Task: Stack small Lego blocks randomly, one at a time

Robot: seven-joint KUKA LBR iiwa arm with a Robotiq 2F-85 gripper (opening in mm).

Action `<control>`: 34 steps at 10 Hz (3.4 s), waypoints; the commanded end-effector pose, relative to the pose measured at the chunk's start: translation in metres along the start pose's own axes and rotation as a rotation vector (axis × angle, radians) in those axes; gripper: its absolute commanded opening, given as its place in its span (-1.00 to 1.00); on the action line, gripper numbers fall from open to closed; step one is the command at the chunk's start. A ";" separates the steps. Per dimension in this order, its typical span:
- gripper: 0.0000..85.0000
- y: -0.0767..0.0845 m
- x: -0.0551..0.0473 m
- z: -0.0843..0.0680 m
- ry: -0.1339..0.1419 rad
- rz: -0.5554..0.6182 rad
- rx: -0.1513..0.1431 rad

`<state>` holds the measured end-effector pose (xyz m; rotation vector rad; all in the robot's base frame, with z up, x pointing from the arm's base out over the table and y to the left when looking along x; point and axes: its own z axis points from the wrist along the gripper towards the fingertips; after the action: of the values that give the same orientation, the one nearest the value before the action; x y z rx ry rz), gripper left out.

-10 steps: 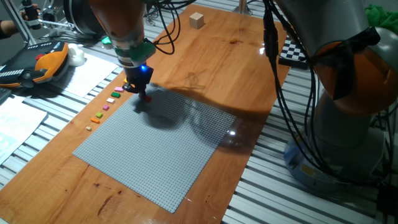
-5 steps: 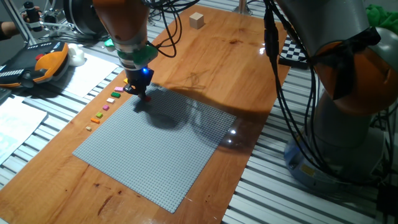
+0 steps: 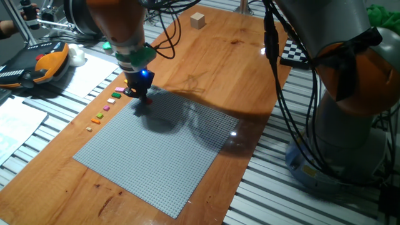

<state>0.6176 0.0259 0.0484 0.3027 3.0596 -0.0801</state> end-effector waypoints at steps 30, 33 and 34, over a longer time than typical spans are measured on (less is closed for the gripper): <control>-0.20 -0.069 -0.123 0.033 -0.074 -0.171 -0.004; -0.20 -0.069 -0.123 0.034 -0.025 -0.175 -0.020; -0.60 -0.069 -0.123 0.035 -0.021 -0.178 -0.020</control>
<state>0.7265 -0.0671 0.0255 0.0252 3.0597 -0.0584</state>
